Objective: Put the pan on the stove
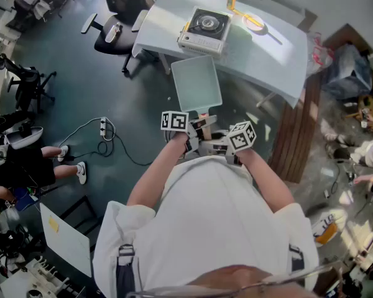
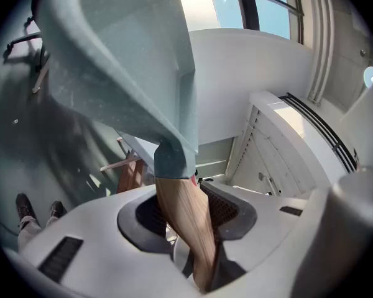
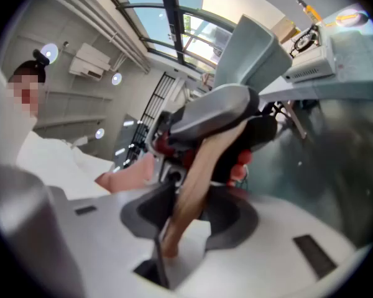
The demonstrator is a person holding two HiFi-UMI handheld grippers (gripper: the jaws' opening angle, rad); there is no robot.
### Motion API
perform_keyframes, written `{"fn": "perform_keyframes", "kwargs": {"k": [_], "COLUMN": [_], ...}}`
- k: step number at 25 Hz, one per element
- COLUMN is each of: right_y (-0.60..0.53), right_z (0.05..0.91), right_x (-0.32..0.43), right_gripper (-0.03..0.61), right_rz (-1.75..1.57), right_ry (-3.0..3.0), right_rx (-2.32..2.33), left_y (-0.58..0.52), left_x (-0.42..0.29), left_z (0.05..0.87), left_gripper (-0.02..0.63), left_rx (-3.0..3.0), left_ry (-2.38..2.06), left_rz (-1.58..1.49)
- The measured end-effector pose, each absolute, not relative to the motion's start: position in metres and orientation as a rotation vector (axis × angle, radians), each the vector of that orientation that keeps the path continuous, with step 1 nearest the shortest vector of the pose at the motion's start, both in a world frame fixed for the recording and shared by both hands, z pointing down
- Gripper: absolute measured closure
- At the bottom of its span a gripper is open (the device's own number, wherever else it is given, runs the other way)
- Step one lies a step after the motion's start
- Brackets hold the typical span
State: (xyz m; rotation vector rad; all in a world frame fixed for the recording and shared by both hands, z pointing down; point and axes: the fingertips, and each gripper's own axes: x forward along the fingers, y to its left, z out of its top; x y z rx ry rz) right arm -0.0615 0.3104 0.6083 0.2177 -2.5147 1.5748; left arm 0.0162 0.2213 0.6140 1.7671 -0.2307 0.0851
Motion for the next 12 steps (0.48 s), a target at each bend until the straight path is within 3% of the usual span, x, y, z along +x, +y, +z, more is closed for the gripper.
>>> {"fn": "perform_keyframes", "kwargs": {"k": [12], "right_y": [0.3139], "right_z": [0.6058], "right_x": [-0.0522], "right_gripper": [0.416], "right_rz": [1.561], "right_ry": [-2.505], "right_rx": [0.172], "left_y": [0.2231], "left_x": [0.0244], "left_z": [0.6095], "left_gripper": [0.449], "left_rx": [1.765], "left_ry": [-0.251], "left_rz": [0.065]}}
